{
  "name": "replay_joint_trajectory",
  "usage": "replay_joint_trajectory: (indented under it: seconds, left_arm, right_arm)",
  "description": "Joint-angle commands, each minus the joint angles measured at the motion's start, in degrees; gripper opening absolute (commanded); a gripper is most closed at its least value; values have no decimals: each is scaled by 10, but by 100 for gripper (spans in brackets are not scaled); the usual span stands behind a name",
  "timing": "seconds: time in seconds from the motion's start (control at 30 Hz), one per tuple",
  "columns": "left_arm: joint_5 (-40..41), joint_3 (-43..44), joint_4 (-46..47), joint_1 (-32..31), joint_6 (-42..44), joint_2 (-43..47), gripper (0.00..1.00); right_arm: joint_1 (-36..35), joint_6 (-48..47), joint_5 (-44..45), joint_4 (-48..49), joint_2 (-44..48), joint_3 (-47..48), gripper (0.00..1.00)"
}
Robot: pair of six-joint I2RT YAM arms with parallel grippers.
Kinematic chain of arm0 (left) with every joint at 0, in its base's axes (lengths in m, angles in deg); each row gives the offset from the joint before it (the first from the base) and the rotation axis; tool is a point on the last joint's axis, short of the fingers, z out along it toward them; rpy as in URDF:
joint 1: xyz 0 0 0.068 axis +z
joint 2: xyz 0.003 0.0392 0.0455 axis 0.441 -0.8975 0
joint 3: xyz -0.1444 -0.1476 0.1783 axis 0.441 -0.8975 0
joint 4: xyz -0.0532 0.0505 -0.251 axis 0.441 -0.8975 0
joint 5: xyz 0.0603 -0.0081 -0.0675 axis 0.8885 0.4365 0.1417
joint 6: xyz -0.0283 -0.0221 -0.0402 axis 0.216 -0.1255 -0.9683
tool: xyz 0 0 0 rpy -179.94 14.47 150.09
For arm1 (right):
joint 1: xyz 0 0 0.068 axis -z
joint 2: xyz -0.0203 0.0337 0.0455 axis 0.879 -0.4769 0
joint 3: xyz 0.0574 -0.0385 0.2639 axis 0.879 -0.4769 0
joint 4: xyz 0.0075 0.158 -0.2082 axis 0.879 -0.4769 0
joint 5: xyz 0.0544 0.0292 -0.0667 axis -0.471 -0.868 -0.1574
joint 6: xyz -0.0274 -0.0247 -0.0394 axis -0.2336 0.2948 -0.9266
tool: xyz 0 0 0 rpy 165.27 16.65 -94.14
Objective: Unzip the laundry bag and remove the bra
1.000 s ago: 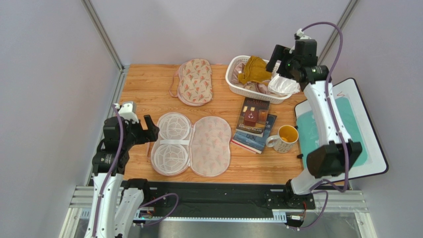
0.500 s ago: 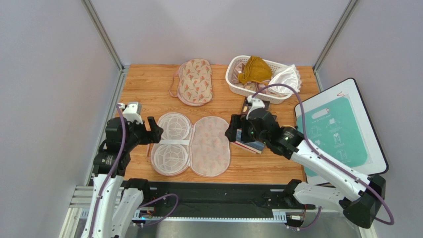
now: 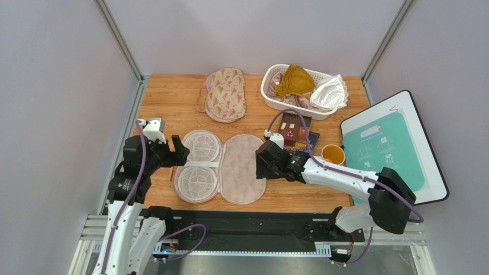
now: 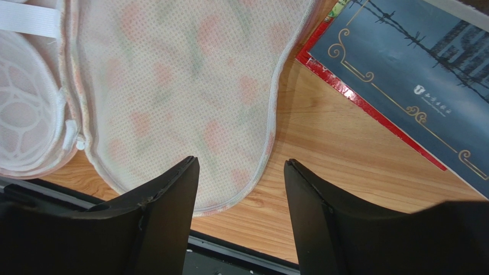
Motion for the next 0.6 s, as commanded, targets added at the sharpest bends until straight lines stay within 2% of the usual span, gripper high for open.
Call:
replay_joint_trajectory:
  seconds: [0.0,0.4,0.47,0.57]
  left_arm:
    - [-10,-3,13,-1,12,-5,88]
    - [-20,-3,13,-1,13,-3,88]
    - [-20,-3,13,-1,13,-3,88]
    - [-20,-3,13,-1,13,-1,88]
  right_arm:
    - [-2,19,9,58,-42,-4,59]
    - [1,38,18,82,-140,-9,54]
    - [1,38,14,85,-151,-10,52]
    - [3,39,11,85,-157,-10,39]
